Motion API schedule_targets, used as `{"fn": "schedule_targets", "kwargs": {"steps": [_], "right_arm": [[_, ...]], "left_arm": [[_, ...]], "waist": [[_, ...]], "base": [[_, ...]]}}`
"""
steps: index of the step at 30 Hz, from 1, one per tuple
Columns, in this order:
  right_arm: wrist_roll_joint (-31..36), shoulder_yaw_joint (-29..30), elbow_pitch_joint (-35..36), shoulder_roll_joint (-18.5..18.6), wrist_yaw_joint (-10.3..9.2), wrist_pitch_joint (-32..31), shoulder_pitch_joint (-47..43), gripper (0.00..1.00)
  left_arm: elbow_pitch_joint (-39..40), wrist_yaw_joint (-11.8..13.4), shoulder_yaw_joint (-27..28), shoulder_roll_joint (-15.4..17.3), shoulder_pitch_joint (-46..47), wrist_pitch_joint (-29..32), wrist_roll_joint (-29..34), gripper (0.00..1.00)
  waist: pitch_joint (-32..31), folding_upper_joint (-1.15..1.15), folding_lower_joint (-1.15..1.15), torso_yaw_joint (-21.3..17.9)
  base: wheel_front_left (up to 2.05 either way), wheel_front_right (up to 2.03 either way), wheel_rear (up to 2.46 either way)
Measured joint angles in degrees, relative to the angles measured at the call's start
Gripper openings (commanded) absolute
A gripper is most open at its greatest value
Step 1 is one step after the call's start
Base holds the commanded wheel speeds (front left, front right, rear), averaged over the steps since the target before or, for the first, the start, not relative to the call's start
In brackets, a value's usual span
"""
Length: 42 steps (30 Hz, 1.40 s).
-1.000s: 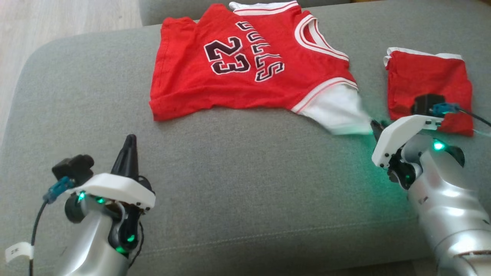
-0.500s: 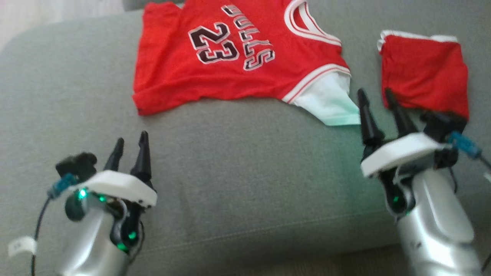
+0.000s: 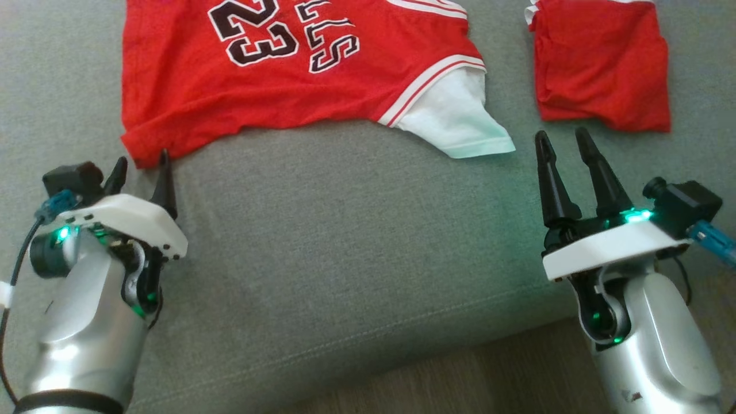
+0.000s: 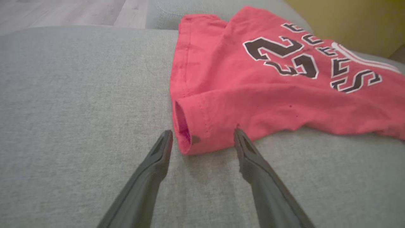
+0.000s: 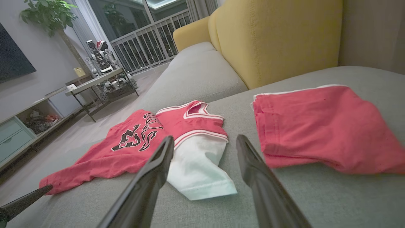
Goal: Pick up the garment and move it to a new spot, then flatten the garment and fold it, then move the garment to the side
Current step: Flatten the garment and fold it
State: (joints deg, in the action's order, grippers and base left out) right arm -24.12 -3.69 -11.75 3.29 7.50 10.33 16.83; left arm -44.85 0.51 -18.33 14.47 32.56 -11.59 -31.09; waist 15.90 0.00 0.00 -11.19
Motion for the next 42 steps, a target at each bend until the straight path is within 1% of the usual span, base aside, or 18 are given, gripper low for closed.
{"fn": "schedule_targets", "kwargs": {"steps": [4,6,8,10,11,13,15,16,17,18,25,29,32,34,36,38,42], "right_arm": [[-0.2,0.0,0.0,0.0,0.00,0.0,-0.1,1.00],[-0.2,0.2,0.0,0.0,0.00,0.0,-0.1,1.00],[-0.2,0.4,-0.3,0.0,0.00,0.0,-0.1,1.00],[-0.2,0.8,-0.8,0.0,0.00,0.0,-0.1,1.00],[-0.2,0.9,-0.9,0.0,0.00,0.1,-0.1,1.00],[-0.2,1.0,-1.3,0.0,0.00,0.1,-0.1,1.00],[-0.1,1.0,-1.6,0.0,0.00,0.2,-0.1,1.00],[-0.1,1.0,-1.8,0.0,0.00,0.2,-0.1,1.00],[-0.1,1.0,-1.9,0.0,0.00,0.3,0.0,1.00],[-0.1,1.0,-2.2,0.0,0.00,0.3,0.0,1.00],[0.5,1.7,-3.6,-0.1,0.00,0.3,0.0,1.00],[0.9,2.5,-4.0,-0.1,0.00,0.3,0.0,1.00],[1.0,2.6,-4.3,-0.1,0.00,0.3,0.0,1.00],[1.0,2.4,-4.4,-0.1,0.00,0.3,0.0,1.00],[1.5,2.3,-4.5,-0.1,0.00,0.3,0.0,1.00],[1.5,2.3,-4.5,-0.1,0.00,0.3,0.0,1.00],[1.5,2.1,-4.7,-0.1,0.00,0.3,0.0,1.00]], "left_arm": [[-2.3,-0.1,-0.5,0.2,0.9,-0.1,0.3,1.00],[-3.1,-0.6,-0.8,0.2,1.2,-0.2,0.3,1.00],[-3.8,-1.8,-1.5,0.2,1.3,-0.2,0.5,1.00],[-4.2,-2.2,-1.9,0.1,1.3,-0.2,0.6,1.00],[-4.4,-2.6,-2.0,0.2,1.3,-0.2,0.8,0.98],[-4.6,-2.6,-2.1,0.2,1.5,-0.8,0.8,0.79],[-4.6,-3.1,-2.2,0.2,1.8,-1.2,0.8,0.66],[-4.6,-3.2,-2.2,0.2,2.1,-1.4,0.8,0.44],[-4.6,-3.6,-2.4,0.2,2.2,-1.4,0.8,0.09],[-4.7,-3.7,-2.4,0.2,2.4,-1.4,0.8,0.00],[-4.4,-4.6,-2.9,0.2,2.7,-2.1,0.8,0.00],[-1.7,-4.5,-1.6,0.4,2.7,-2.6,0.8,0.00],[2.5,-4.5,-0.2,1.0,2.7,-2.6,0.8,0.00],[4.7,-5.0,-0.3,1.6,2.6,-2.7,0.8,0.00],[6.1,-5.6,-1.5,2.3,1.6,-2.4,0.9,0.00],[7.0,-6.4,-3.2,3.3,-0.4,-0.1,1.4,0.00],[8.3,-7.3,-6.3,5.6,-5.5,7.0,0.9,0.00]], "waist": [[0.2,0.00,0.00,-0.5],[0.2,0.00,0.00,-0.6],[0.1,0.00,0.00,-0.5],[0.0,0.00,0.00,-0.3],[0.0,0.00,0.00,-0.3],[0.0,0.00,0.00,-0.2],[0.0,0.00,0.00,-0.2],[0.1,0.00,0.00,-0.2],[0.1,0.00,0.00,-0.2],[0.1,0.00,0.00,-0.2],[-0.9,0.00,0.00,0.4],[-1.7,0.00,0.00,1.2],[-2.6,0.00,0.00,2.1],[-3.1,0.00,0.00,2.7],[-3.7,0.00,0.00,3.2],[-4.0,0.00,0.00,3.6],[-4.1,0.00,0.00,4.3]], "base": [[0.00,0.00,0.00],[0.00,0.00,0.00],[0.00,0.00,0.00],[0.00,0.00,0.00],[0.00,0.00,0.00],[0.00,0.00,0.00],[0.00,0.00,0.00],[0.00,0.00,0.00],[0.00,0.00,0.00],[0.00,0.00,0.00],[0.00,0.00,0.00],[0.00,0.00,0.00],[0.00,0.00,0.00],[0.00,0.00,0.00],[0.00,0.00,0.00],[0.00,0.00,0.00],[0.00,0.00,0.00]]}}
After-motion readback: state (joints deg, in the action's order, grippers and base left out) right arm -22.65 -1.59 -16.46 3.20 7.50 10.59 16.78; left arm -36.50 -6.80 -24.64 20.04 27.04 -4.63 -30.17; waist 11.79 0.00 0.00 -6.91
